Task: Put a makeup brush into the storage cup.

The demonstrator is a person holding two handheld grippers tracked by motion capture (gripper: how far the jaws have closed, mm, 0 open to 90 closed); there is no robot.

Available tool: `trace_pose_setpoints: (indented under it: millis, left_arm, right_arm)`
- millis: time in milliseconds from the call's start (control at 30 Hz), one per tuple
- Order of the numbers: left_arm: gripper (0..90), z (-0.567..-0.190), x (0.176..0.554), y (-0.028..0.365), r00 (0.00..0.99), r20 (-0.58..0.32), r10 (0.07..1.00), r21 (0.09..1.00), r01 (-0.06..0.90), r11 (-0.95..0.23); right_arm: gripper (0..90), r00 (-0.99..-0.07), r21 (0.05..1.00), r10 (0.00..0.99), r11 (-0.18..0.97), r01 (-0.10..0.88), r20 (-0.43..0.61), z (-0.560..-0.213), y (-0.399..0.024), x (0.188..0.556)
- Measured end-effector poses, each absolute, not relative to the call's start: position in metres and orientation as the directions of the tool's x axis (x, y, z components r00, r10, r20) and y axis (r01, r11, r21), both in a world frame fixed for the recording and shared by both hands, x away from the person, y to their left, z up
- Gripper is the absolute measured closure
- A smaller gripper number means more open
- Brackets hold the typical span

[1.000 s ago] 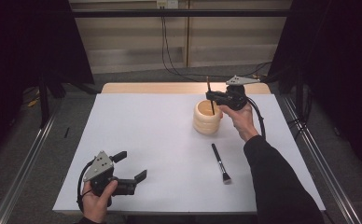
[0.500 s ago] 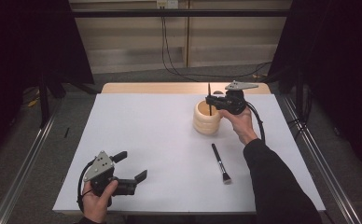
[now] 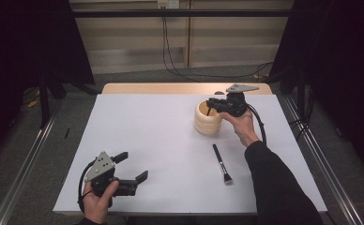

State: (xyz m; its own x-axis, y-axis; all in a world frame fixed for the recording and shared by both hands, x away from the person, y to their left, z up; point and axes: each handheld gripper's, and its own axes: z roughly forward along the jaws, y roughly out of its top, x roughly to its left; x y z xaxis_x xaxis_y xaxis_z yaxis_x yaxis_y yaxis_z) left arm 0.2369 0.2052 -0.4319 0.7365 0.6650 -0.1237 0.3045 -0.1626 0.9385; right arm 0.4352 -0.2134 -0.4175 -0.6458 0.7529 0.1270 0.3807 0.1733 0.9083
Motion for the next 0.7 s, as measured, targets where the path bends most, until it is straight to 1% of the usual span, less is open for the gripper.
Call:
trace_pose_setpoints:
  millis: [33, 100, 167, 200, 267, 333, 400, 467, 533, 667, 700]
  left_arm:
    - [2.3, -0.432, 0.237, 0.206, 0.736, -0.12, 0.666, 0.938, 0.304, -0.166]
    - [2.3, -0.432, 0.237, 0.206, 0.735, -0.124, 0.666, 0.938, 0.306, -0.163]
    - [2.3, -0.432, 0.237, 0.206, 0.736, -0.122, 0.665, 0.938, 0.304, -0.164]
    - [2.3, -0.432, 0.237, 0.206, 0.736, -0.122, 0.666, 0.938, 0.305, -0.165]
    - [2.3, -0.432, 0.237, 0.205, 0.737, -0.123, 0.665, 0.939, 0.304, -0.164]
    - [2.3, -0.432, 0.237, 0.205, 0.736, -0.125, 0.665, 0.938, 0.306, -0.163]
    - [2.3, -0.432, 0.237, 0.205, 0.736, -0.125, 0.665, 0.938, 0.306, -0.162]
    - [2.3, -0.432, 0.237, 0.205, 0.735, -0.122, 0.667, 0.938, 0.306, -0.165]
    - [2.3, -0.432, 0.238, 0.205, 0.737, -0.124, 0.664, 0.937, 0.306, -0.165]
    - [2.3, -0.432, 0.237, 0.205, 0.735, -0.122, 0.667, 0.939, 0.304, -0.163]
    - [2.3, -0.432, 0.237, 0.205, 0.735, -0.121, 0.667, 0.939, 0.304, -0.164]
  right_arm:
    - [72.3, -0.643, 0.909, 0.754, 0.166, 0.382, 0.133, -0.417, -0.214, 0.435]
    - [64.3, -0.633, 0.908, 0.762, 0.162, 0.386, 0.133, -0.417, -0.215, 0.436]
    - [59.3, -0.63, 0.907, 0.764, 0.159, 0.39, 0.137, -0.416, -0.217, 0.434]
    - [55.0, -0.627, 0.907, 0.768, 0.161, 0.388, 0.131, -0.415, -0.218, 0.434]
    - [50.7, -0.623, 0.911, 0.772, 0.158, 0.381, 0.127, -0.413, -0.22, 0.432]
    - [42.8, -0.612, 0.914, 0.781, 0.15, 0.377, 0.125, -0.412, -0.222, 0.431]
    - [39.2, -0.61, 0.915, 0.783, 0.15, 0.374, 0.121, -0.41, -0.224, 0.43]
    - [32.6, -0.61, 0.918, 0.783, 0.144, 0.37, 0.124, -0.41, -0.225, 0.428]
    - [29.4, -0.609, 0.921, 0.783, 0.137, 0.364, 0.125, -0.409, -0.227, 0.426]
    - [19.3, -0.607, 0.924, 0.784, 0.127, 0.361, 0.129, -0.407, -0.228, 0.421]
    - [19.0, -0.611, 0.926, 0.781, 0.127, 0.356, 0.128, -0.407, -0.229, 0.42]
